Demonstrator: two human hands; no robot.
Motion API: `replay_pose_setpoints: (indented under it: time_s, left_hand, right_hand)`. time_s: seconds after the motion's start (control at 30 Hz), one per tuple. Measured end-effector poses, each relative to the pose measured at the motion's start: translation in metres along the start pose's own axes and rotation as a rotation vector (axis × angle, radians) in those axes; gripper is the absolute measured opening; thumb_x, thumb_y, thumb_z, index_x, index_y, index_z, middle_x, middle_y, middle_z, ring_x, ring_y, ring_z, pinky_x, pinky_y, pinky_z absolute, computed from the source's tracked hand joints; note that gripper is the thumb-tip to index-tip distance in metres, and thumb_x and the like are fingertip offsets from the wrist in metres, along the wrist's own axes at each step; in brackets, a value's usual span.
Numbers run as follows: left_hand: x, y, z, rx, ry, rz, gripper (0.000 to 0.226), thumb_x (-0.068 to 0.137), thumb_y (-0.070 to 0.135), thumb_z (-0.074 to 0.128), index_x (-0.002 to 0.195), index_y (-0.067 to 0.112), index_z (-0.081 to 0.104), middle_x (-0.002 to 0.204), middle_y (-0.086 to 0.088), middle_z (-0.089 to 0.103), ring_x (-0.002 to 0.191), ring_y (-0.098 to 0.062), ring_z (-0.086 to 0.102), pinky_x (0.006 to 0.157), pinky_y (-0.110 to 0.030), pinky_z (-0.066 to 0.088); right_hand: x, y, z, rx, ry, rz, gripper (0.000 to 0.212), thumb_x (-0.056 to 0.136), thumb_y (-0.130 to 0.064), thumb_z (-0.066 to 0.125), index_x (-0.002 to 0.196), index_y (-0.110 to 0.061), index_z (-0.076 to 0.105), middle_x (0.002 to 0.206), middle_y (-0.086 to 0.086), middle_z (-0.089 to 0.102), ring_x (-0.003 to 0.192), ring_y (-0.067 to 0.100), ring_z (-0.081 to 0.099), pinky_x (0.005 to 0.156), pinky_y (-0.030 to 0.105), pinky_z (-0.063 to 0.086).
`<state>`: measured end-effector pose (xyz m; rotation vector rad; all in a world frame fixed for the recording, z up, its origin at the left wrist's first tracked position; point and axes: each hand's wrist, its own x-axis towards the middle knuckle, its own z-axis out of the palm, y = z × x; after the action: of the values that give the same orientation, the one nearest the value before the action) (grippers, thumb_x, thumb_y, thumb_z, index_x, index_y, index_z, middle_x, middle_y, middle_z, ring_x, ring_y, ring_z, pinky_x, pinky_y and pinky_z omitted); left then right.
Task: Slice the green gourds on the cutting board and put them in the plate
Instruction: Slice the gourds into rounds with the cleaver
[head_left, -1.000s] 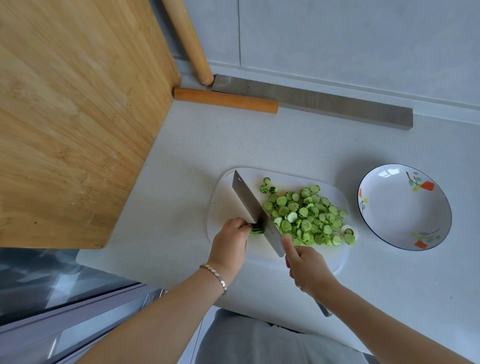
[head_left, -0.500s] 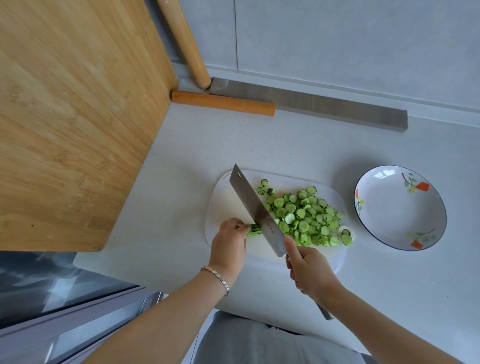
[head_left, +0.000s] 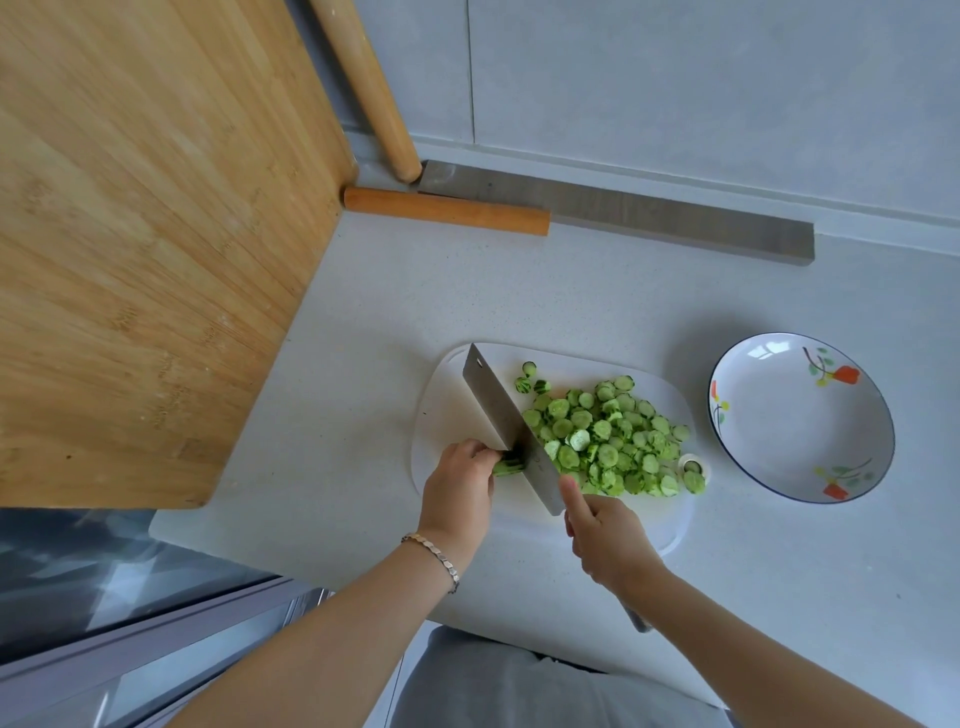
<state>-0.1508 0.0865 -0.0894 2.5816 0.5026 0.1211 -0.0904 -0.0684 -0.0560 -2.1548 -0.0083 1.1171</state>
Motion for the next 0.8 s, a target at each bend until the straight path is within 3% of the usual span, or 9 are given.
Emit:
replay_pose_setpoints:
  time_s: [0.13,0.6,0.8]
  left_hand:
    - [0.002,0.004,0.001,-0.007,-0.031,0.004,0.027,0.05,-0.013,0.081,0.067,0.003,0.068,0.068,-0.006,0.064,0.062,-0.025,0.063,0.04,-0.026,0.051]
    - [0.002,0.001,0.001,-0.069,-0.029,-0.029,0.022,0.067,-0.013,0.071,0.084,0.0,0.073,0.078,-0.011,0.066,0.073,-0.029,0.063,0.057,-0.031,0.055]
    - [0.002,0.0,0.0,-0.051,-0.024,0.009,0.023,0.058,-0.015,0.076,0.074,0.001,0.072,0.069,-0.009,0.064,0.063,-0.027,0.063,0.045,-0.03,0.054]
  right_hand:
    - [0.0,-0.004,-0.016,0.155,-0.021,0.08,0.057,0.091,-0.058,0.038,0.057,-0.012,0.039,0.038,-0.006,0.033,0.031,0.01,0.029,0.038,0.018,0.027]
    - [-0.017,-0.013,-0.034,0.103,-0.068,0.068,0.057,0.088,-0.061,0.037,0.058,-0.013,0.039,0.043,-0.002,0.032,0.033,0.011,0.026,0.038,0.018,0.025]
    - [-0.02,-0.009,-0.031,0.046,-0.074,0.059,0.056,0.089,-0.06,0.037,0.06,-0.012,0.04,0.046,-0.001,0.034,0.035,0.011,0.027,0.038,0.017,0.026]
